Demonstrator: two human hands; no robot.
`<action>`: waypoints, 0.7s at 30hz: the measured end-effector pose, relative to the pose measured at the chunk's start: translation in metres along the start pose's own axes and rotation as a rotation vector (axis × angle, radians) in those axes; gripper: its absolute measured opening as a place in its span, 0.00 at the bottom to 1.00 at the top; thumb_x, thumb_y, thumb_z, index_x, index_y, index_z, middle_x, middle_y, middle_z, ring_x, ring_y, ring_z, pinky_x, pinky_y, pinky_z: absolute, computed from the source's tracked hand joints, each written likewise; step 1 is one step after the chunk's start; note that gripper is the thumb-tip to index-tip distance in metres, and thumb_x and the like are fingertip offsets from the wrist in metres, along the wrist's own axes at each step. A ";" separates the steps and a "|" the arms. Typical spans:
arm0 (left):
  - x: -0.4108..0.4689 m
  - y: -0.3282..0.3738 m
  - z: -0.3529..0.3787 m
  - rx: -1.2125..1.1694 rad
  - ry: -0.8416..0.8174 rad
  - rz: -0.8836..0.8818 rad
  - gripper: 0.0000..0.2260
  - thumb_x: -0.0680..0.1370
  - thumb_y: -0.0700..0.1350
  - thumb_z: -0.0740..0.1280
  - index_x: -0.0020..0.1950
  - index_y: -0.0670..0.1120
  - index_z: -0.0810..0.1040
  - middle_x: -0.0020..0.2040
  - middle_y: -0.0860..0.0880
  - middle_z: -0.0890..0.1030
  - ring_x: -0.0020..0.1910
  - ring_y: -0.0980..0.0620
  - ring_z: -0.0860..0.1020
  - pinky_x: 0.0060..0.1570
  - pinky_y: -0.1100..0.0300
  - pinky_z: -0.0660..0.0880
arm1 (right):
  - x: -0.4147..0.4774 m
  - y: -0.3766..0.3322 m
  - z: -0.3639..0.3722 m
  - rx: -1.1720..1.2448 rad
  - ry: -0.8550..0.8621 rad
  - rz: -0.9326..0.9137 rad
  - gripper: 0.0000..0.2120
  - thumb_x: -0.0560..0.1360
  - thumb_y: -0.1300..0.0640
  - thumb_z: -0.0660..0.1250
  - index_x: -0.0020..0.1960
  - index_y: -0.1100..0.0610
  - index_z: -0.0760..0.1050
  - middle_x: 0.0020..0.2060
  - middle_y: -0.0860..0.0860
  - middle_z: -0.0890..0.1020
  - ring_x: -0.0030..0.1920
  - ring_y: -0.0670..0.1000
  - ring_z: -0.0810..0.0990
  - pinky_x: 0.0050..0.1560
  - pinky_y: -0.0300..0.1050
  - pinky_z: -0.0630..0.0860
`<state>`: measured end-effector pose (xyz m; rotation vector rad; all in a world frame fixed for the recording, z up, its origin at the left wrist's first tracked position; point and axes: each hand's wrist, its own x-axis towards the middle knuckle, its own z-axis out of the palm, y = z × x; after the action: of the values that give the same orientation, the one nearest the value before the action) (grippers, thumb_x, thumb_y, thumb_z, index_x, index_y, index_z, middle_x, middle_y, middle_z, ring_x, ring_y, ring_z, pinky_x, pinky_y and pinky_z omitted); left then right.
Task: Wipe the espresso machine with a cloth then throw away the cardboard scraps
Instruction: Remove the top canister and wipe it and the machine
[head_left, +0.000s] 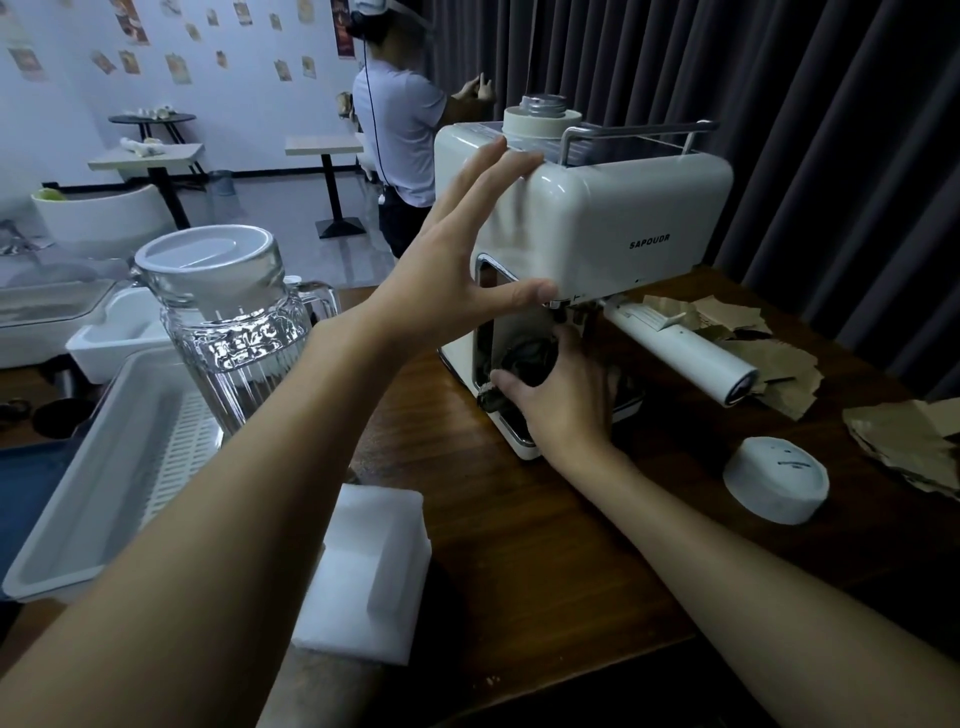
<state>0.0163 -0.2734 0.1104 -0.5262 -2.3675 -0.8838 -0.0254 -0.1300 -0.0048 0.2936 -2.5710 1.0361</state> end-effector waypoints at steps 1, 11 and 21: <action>0.000 0.000 0.000 0.005 0.000 -0.001 0.41 0.73 0.57 0.76 0.80 0.53 0.59 0.73 0.72 0.50 0.80 0.55 0.52 0.74 0.45 0.62 | -0.001 0.001 0.000 0.031 -0.022 -0.023 0.34 0.70 0.40 0.73 0.70 0.51 0.67 0.66 0.53 0.74 0.68 0.56 0.70 0.65 0.53 0.68; 0.000 0.000 -0.002 0.068 0.026 0.003 0.42 0.70 0.64 0.75 0.79 0.56 0.61 0.74 0.70 0.53 0.79 0.56 0.53 0.73 0.38 0.64 | 0.021 0.017 -0.011 0.105 -0.417 -0.195 0.28 0.71 0.51 0.76 0.68 0.52 0.74 0.67 0.53 0.73 0.68 0.51 0.70 0.63 0.36 0.61; 0.004 0.000 -0.004 0.078 0.025 0.001 0.42 0.67 0.67 0.75 0.76 0.59 0.62 0.75 0.60 0.57 0.78 0.51 0.57 0.70 0.38 0.66 | 0.031 0.015 0.001 0.088 -0.314 -0.223 0.20 0.71 0.54 0.76 0.60 0.57 0.76 0.57 0.52 0.81 0.59 0.52 0.78 0.58 0.45 0.75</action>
<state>0.0148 -0.2755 0.1156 -0.4823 -2.3679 -0.7897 -0.0593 -0.1216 -0.0027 0.8050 -2.6837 1.0928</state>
